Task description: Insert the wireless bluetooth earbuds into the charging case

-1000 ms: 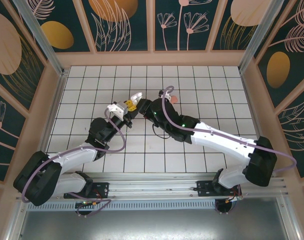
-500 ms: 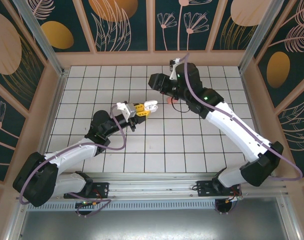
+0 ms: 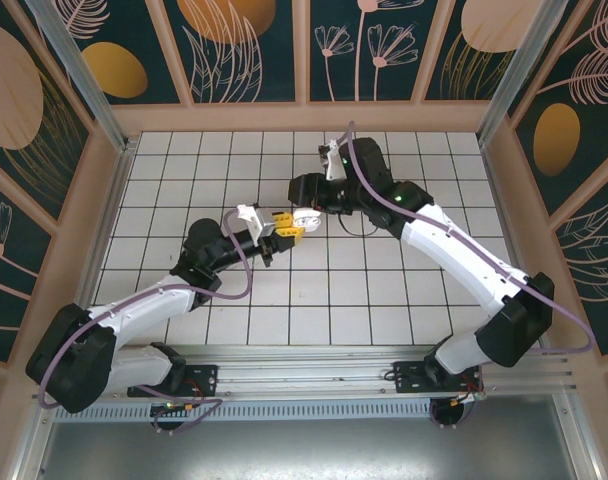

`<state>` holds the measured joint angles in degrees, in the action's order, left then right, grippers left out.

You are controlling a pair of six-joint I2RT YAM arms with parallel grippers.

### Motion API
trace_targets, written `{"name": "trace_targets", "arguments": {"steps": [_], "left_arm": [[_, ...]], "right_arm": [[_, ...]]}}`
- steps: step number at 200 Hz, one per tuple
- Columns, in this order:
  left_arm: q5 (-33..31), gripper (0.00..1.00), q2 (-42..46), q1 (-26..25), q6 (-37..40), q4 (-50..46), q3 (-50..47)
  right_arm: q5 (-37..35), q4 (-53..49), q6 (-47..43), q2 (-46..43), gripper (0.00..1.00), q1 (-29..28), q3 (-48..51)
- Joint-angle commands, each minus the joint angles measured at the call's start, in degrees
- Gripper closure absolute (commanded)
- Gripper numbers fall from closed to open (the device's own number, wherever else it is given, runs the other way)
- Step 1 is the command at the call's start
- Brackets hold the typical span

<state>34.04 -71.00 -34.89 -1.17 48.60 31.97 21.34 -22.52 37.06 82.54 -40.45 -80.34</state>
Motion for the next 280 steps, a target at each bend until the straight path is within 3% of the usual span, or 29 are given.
{"name": "trace_targets", "arguments": {"steps": [1,53,109,151,176,196,222,246,280], "left_arm": [[-2.03,1.00,-0.56,0.04,-2.13,2.37,2.49],[-2.98,1.00,-3.59,0.72,-6.74,3.61,3.46],[-4.83,1.00,-11.48,3.60,-16.39,-9.94,10.72],[-4.50,1.00,-23.10,3.84,-21.91,-22.12,18.09],[-6.76,1.00,-29.84,3.29,-27.19,-20.86,18.72],[-9.88,0.91,-33.56,1.51,-28.36,-21.62,20.00],[-13.41,0.86,-36.61,0.74,-28.24,-24.39,21.23],[-15.54,0.80,-37.40,0.72,-27.47,-26.37,21.38],[-19.70,0.64,-35.78,0.77,-24.92,-32.13,23.14]], "right_arm": [[3.53,1.82,3.19,-4.40,0.52,-1.34,2.79],[-2.07,2.39,5.08,-11.79,0.52,-4.91,6.64],[-24.11,-2.99,6.95,-23.80,0.47,0.65,14.90],[-25.83,-1.27,5.79,-27.35,0.43,6.96,24.02],[-26.84,-0.29,3.97,-27.12,0.40,8.77,27.70],[-31.61,-0.19,2.71,-27.04,0.34,10.78,30.30],[-37.99,1.53,0.12,-27.52,0.24,12.86,34.15],[-40.23,5.92,-3.18,-27.53,0.14,15.51,38.12],[-40.91,9.45,-7.54,-25.70,0.08,21.48,39.86]]}}
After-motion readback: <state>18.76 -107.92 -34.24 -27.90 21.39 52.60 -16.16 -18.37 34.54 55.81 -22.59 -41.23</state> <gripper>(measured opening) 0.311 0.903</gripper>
